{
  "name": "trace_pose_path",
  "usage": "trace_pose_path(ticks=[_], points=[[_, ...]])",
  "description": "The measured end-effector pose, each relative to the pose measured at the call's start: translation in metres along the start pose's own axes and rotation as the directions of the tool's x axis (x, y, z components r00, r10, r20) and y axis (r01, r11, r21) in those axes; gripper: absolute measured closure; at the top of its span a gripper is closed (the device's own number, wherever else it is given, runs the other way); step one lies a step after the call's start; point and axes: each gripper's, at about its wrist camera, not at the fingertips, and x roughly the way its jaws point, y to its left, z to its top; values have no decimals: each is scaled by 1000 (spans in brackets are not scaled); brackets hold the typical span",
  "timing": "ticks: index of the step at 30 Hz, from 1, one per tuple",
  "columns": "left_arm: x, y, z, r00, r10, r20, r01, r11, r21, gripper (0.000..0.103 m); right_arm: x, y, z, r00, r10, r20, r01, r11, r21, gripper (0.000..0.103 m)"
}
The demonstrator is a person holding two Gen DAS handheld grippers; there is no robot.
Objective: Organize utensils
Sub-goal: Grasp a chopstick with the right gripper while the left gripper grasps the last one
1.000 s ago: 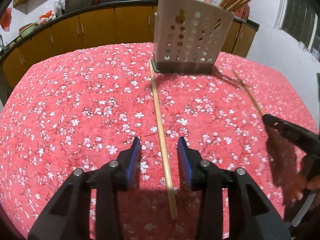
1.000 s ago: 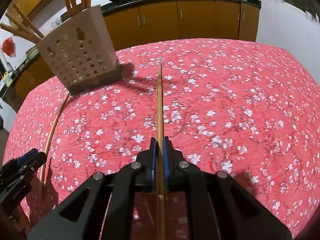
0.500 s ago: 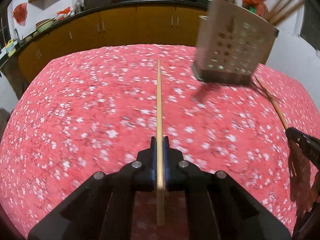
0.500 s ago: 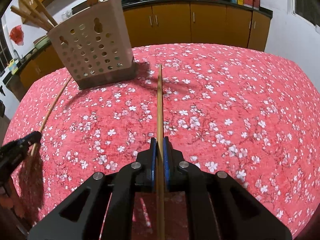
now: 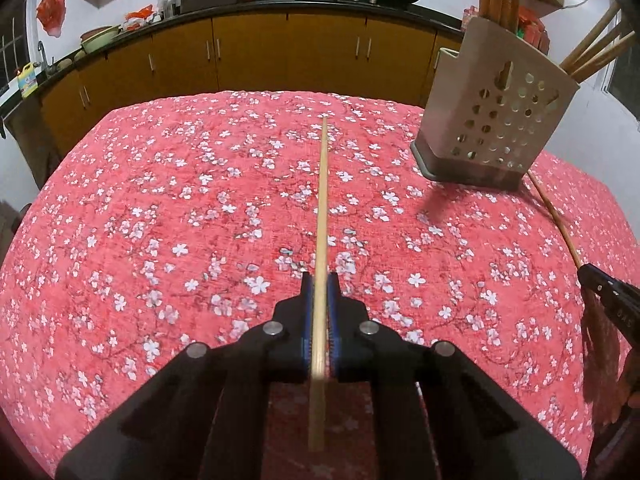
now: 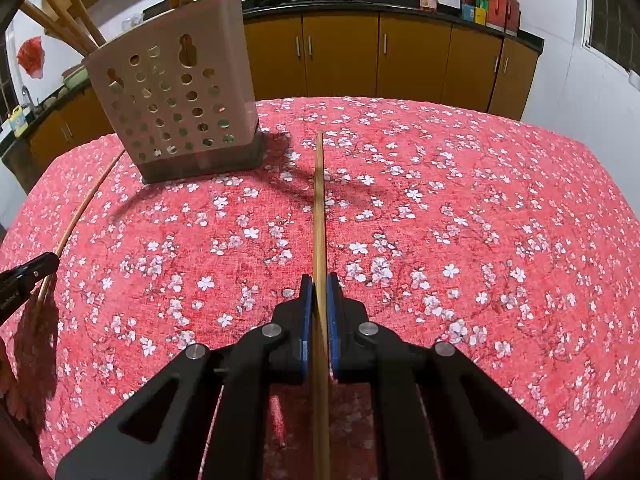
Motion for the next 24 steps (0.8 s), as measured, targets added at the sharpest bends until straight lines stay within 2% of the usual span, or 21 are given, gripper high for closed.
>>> trace_pose_path(ticks=[24], points=[[-3,-1,0,1000,-10,-1,10,1000,-6,91,-1,0,-1,1000,1,2,-1,1000,2,94]])
